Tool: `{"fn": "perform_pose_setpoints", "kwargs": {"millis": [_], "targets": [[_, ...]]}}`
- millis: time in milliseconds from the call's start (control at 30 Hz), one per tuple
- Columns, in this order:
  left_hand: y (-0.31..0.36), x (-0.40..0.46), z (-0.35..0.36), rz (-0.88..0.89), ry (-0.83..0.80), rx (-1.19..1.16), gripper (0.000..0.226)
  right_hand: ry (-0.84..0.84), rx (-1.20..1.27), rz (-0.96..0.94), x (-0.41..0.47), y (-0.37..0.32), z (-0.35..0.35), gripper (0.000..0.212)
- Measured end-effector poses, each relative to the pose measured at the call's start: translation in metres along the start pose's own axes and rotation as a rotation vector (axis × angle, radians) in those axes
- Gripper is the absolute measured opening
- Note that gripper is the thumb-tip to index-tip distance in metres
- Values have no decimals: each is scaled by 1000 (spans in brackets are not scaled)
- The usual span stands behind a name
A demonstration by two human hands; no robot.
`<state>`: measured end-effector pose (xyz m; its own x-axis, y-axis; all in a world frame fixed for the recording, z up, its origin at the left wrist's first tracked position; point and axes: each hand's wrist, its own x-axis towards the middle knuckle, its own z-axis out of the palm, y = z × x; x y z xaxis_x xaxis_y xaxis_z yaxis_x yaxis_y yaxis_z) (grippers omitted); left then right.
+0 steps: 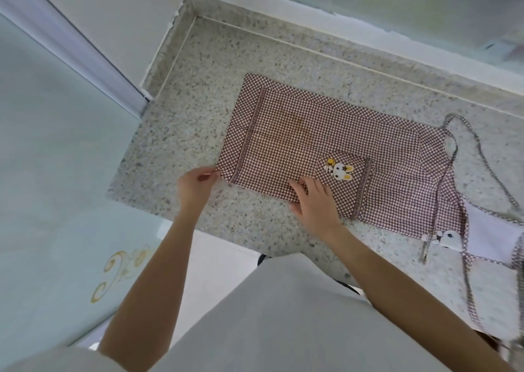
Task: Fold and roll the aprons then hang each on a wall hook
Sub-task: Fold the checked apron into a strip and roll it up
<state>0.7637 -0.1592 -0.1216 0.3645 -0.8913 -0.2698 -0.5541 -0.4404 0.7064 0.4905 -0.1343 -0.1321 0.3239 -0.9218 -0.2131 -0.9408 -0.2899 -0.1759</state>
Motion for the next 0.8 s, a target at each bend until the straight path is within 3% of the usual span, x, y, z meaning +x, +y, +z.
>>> {"fn": "perform_pose_setpoints", "kwargs": {"millis": [67,133,200,267,367,467,533,667,800], "targets": [[-5,2,-8,-74,-62,-251,15,-17,-9,11,-1,0,0,51],[-11,4,-17,-80,-117,-329,26,-29,-11,26,-2,-2,0,52],[-14,8,-23,-34,-116,-179,29,-38,-5,31,-3,-3,0,53],[-13,10,-26,62,-12,68,23,-55,18,24,-4,-2,0,52],[4,0,-13,303,102,215,23,-70,145,-3,-8,4,-1,50],[40,-20,29,549,-107,210,21,64,263,58,-26,24,-12,42],[60,-29,65,691,-262,233,22,173,246,194,-44,45,-19,33],[111,-43,141,838,-540,369,38,314,296,674,-94,114,-31,26],[160,-55,200,896,-672,560,65,217,381,1047,-128,176,-40,40]]}}
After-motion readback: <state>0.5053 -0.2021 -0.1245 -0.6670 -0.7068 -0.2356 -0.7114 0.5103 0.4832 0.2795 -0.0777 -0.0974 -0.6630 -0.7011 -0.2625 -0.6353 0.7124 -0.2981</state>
